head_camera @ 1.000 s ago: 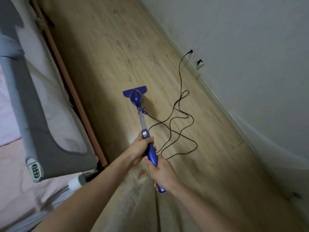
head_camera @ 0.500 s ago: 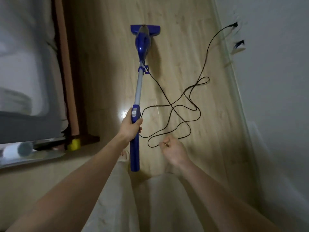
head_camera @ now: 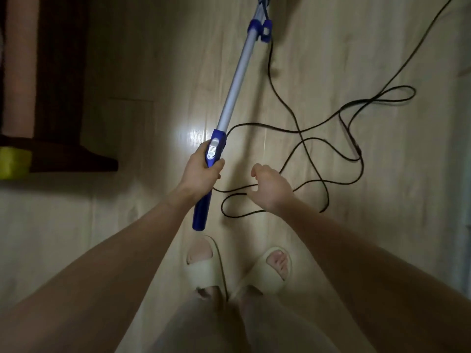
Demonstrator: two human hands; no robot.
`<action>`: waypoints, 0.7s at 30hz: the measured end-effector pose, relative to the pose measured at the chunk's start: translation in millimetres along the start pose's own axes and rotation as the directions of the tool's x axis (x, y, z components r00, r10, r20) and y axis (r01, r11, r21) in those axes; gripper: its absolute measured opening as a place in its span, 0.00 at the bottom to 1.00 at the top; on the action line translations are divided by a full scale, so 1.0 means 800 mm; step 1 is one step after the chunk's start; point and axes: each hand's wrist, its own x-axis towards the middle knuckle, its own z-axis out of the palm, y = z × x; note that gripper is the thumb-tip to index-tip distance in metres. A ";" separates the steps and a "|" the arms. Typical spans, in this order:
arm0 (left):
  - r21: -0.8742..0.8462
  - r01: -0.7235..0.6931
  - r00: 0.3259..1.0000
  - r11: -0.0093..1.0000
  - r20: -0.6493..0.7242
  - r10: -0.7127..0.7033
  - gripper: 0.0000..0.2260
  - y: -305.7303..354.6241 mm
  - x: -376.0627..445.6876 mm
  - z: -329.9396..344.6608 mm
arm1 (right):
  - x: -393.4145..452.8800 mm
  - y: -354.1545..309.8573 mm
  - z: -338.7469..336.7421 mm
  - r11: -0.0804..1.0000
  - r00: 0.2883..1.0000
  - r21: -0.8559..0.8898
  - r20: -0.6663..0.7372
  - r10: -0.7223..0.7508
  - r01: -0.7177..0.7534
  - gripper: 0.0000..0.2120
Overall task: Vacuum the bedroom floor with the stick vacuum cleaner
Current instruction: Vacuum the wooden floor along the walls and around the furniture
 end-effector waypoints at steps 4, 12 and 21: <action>0.006 -0.034 0.999 0.999 -0.042 0.034 0.13 -0.072 0.051 0.009 | 0.072 0.025 0.085 0.964 0.994 -0.246 0.048 -0.095 0.104 0.23; -0.022 -0.061 0.997 0.998 -0.042 0.060 0.12 -0.163 0.094 0.024 | 0.145 0.047 0.210 0.713 0.954 -0.654 0.045 -0.297 0.253 0.23; -0.007 0.021 0.998 1.000 0.063 -0.020 0.12 -0.145 0.047 0.075 | 0.118 0.067 0.172 0.826 0.961 -0.505 0.023 -0.276 0.249 0.16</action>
